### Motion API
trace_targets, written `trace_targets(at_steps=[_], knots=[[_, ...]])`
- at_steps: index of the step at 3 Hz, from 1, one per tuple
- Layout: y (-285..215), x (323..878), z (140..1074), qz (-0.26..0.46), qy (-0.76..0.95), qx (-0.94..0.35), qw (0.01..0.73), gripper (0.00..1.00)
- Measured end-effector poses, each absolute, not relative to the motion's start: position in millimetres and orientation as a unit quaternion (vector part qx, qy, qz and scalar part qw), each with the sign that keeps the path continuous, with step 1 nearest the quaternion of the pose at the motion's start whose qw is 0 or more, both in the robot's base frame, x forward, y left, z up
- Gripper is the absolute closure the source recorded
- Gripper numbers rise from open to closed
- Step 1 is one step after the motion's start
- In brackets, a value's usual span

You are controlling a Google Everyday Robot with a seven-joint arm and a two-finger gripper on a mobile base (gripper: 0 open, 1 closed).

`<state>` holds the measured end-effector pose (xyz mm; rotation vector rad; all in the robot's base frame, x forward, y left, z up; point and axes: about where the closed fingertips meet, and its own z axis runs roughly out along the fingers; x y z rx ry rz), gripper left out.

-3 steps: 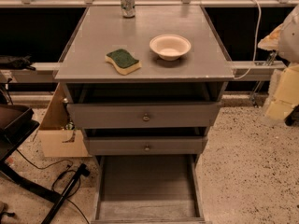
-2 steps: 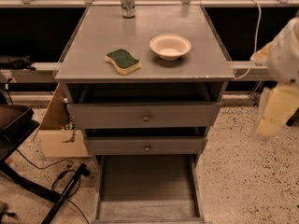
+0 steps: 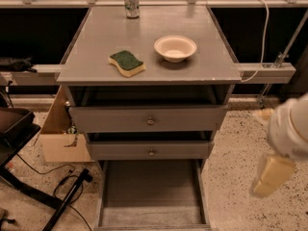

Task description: Close bottom drawer

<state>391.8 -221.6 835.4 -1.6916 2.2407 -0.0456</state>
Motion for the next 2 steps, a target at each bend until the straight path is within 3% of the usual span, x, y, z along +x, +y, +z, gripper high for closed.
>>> trace_targets(at_steps=[2], knots=[[-249.8, 347.0, 672.1, 0.058, 0.814, -0.551, 0.174, 0.0]])
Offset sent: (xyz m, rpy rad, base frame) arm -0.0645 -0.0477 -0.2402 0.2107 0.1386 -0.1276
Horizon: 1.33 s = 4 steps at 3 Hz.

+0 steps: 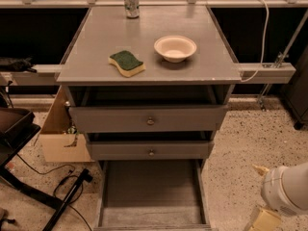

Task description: Close bottom drawer

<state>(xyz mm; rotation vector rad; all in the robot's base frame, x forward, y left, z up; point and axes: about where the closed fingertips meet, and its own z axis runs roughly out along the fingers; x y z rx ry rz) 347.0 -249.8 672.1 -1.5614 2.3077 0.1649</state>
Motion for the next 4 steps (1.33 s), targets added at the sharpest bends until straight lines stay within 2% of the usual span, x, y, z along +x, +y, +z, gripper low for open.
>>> trace_targets(at_steps=[1, 2, 4], knots=[[-249.8, 347.0, 672.1, 0.058, 0.814, -0.551, 0.174, 0.0], [-239.8, 347.5, 617.8, 0.079, 0.815, -0.546, 0.18, 0.03], [-212.5, 351.2, 459.9, 0.133, 0.81, -0.536, 0.197, 0.5]])
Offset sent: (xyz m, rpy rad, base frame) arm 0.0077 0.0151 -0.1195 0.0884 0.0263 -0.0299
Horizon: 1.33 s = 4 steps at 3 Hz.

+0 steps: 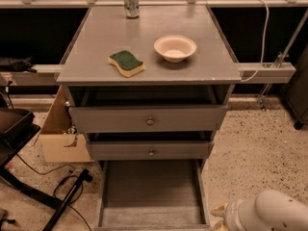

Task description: Close bottom drawer

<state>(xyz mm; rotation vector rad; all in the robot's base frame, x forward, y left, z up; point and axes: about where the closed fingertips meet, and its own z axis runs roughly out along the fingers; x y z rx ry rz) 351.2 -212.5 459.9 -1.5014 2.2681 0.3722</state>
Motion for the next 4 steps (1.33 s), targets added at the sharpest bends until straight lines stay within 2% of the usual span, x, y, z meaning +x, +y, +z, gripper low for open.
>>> trace_targets(at_steps=[2, 3, 4], knots=[[-208.5, 339.5, 327.1, 0.173, 0.825, -0.506, 0.182, 0.96], [-203.2, 331.2, 311.3, 0.186, 0.827, -0.5, 0.176, 1.0], [-203.2, 331.2, 311.2, 0.186, 0.827, -0.5, 0.176, 1.0]])
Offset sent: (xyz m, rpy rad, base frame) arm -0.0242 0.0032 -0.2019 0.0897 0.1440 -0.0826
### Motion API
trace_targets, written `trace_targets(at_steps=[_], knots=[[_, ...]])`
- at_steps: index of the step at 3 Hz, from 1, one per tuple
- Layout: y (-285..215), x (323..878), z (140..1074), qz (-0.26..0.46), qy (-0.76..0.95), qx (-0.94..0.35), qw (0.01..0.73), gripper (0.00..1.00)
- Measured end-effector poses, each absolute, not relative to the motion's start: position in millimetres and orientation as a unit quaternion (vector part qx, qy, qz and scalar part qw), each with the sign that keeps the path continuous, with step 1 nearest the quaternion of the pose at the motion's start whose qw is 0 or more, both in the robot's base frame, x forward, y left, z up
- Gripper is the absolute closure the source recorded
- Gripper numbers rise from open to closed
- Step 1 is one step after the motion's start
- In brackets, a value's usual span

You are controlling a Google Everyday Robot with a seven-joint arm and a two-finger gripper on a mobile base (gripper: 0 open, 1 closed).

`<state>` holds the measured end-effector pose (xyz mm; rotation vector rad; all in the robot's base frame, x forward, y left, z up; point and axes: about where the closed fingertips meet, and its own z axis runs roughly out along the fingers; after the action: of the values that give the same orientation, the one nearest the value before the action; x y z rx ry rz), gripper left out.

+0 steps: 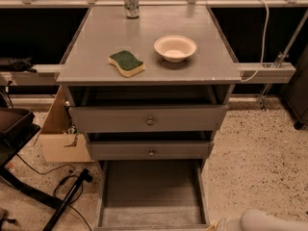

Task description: Close bottom drawer

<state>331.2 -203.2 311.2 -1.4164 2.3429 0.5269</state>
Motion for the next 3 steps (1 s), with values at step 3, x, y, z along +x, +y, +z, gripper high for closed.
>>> trace_targets(at_steps=[3], knots=[[-203.9, 287.0, 146.5, 0.197, 0.844, -0.48, 0.135, 1.0]])
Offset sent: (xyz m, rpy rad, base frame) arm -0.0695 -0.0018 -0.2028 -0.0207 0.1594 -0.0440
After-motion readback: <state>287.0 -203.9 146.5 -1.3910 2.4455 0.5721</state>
